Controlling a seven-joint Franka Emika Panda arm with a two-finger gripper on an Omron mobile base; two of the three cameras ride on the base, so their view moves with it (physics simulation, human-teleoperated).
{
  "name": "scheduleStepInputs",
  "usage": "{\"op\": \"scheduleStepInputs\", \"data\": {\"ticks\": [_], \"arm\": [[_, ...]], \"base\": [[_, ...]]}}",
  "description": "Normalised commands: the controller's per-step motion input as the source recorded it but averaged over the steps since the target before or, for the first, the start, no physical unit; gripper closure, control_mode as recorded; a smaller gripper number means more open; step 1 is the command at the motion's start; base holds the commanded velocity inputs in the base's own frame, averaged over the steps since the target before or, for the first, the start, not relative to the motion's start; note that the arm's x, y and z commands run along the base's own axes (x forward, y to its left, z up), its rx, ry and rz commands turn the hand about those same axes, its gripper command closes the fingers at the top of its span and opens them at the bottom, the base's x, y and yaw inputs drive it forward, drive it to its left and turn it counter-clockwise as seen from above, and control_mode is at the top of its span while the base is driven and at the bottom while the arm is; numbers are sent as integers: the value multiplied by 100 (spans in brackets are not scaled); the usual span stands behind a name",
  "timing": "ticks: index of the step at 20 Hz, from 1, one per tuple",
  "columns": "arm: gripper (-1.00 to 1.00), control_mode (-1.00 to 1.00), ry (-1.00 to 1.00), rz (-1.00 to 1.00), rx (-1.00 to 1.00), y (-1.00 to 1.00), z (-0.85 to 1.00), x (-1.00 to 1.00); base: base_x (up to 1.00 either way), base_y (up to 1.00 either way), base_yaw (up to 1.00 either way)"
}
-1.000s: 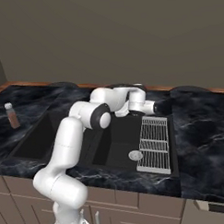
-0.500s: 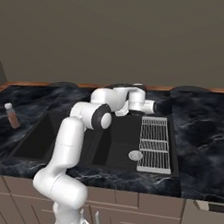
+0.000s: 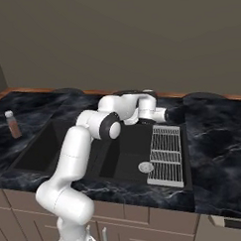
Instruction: Turn on the sink faucet. Then move the onion from the counter to the sink. Turn off the sink. Move the vegetable from the sink to the pot next to the stove. Finally move the pot to the rear right burner.
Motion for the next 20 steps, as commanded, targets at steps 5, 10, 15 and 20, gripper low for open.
{"op": "scheduleStepInputs", "data": {"ticks": [5,10,15,20], "arm": [[-100,-100,0,0,0,0,-1,3],[-100,-100,0,0,0,0,-1,7],[-100,-100,0,0,0,0,-1,11],[-100,-100,0,0,0,0,-1,9]], "base": [[0,0,0],[0,0,0],[0,0,0],[0,0,0]]}}
